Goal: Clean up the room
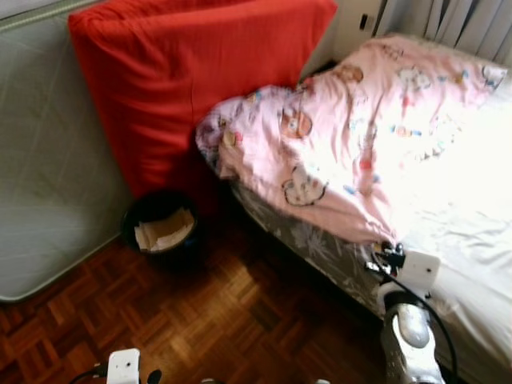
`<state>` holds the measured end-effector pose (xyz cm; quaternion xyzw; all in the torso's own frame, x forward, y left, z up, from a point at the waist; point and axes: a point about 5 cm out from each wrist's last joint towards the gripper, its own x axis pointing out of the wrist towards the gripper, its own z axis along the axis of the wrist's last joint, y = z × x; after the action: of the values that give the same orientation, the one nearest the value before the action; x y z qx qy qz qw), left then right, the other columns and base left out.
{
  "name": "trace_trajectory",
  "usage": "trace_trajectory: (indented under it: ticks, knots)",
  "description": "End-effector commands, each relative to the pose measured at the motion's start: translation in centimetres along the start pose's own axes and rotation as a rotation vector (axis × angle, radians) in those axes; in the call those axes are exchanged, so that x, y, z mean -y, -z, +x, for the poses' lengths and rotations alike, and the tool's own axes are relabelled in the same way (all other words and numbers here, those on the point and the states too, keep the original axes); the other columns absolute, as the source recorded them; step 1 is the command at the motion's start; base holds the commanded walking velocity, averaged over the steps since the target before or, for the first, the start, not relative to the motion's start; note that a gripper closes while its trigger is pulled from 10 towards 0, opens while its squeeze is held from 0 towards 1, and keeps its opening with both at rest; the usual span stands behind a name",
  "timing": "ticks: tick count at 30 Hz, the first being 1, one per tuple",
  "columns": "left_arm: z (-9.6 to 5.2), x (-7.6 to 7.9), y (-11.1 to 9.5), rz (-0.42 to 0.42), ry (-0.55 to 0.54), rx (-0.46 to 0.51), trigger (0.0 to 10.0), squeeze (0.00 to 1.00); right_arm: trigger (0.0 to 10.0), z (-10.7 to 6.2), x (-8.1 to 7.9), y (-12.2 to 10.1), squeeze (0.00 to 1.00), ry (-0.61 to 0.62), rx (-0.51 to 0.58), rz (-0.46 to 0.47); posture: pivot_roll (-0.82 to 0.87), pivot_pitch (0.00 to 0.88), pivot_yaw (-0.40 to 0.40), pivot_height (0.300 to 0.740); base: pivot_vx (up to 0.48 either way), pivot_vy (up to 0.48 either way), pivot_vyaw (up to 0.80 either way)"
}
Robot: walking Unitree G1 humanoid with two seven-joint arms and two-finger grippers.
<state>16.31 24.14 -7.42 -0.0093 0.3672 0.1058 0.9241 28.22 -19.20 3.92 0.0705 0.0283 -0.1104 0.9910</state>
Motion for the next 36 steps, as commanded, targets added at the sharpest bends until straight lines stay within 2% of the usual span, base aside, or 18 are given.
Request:
trace_trajectory:
  ticks: [1,6,10,11,15,19,20,21,22,24,27,30,36]
  knots:
    - [-0.2,-0.3,0.6,0.012,-0.008,-0.022,10.0,0.0,10.0,0.1,0.3,-1.3,0.0,0.005,0.074,-0.02,0.06,0.174,-0.004,0.74,0.0,0.0,0.0]
    - [-0.2,-0.2,0.6,0.015,-0.005,-0.021,10.0,0.0,10.0,0.0,0.6,-2.6,0.0,0.02,0.164,-0.056,0.06,0.173,-0.004,0.74,0.0,0.0,0.0]
    - [-0.2,-0.1,0.5,0.018,-0.003,-0.019,10.0,0.0,10.0,-0.1,0.9,-2.8,0.0,0.04,0.176,-0.09,0.06,0.171,-0.004,0.74,0.0,0.0,0.0]
    - [-0.2,0.0,0.5,0.019,-0.001,-0.016,10.0,0.0,10.0,-0.3,1.1,-3.2,0.0,0.046,0.213,-0.138,0.06,0.17,-0.005,0.74,0.0,0.0,0.0]
    - [-0.1,0.0,0.3,0.022,-0.001,-0.009,10.0,0.0,10.0,-0.7,1.1,-4.0,0.0,0.057,0.272,-0.197,0.06,0.167,-0.006,0.74,0.0,0.0,0.0]
    - [-0.1,0.0,0.2,0.025,0.0,-0.007,10.0,0.0,10.0,-0.9,1.6,-3.4,0.0,0.093,0.243,-0.187,0.06,0.167,-0.005,0.74,0.0,0.0,0.0]
    - [0.0,0.2,0.1,0.027,0.004,-0.003,10.0,0.0,10.0,-1.1,1.8,-1.5,0.0,0.077,0.129,-0.158,0.06,0.165,-0.005,0.74,0.0,0.0,0.0]
    - [0.0,0.2,0.1,0.027,0.005,-0.002,10.0,0.0,10.0,-1.2,1.7,-0.8,0.0,0.062,0.085,-0.146,0.06,0.165,-0.006,0.74,0.0,0.0,0.0]
    - [0.0,0.2,0.1,0.027,0.005,-0.002,10.0,0.0,10.0,-1.2,1.7,-0.8,0.0,0.062,0.085,-0.146,0.06,0.165,-0.006,0.74,0.0,0.0,0.0]
    - [0.0,0.5,0.0,0.036,0.013,0.001,10.0,0.0,10.0,-2.4,1.8,2.3,0.0,0.019,-0.062,-0.189,0.06,0.166,-0.009,0.74,0.0,0.0,0.0]
    - [0.0,0.7,0.0,0.04,0.017,0.007,10.0,0.0,10.0,-3.7,2.1,4.8,0.0,-0.007,-0.201,-0.195,0.06,0.169,-0.01,0.74,0.0,0.0,0.0]
    - [0.0,0.7,0.0,0.043,0.019,0.008,10.0,0.0,10.0,-4.4,2.3,5.8,0.0,-0.015,-0.244,-0.2,0.06,0.171,-0.01,0.74,0.0,0.0,0.0]
    - [-0.1,0.7,0.2,0.055,0.019,0.006,10.0,0.0,10.0,-4.8,2.4,6.8,0.0,-0.039,-0.312,-0.165,0.06,0.176,-0.009,0.74,0.0,0.0,0.0]
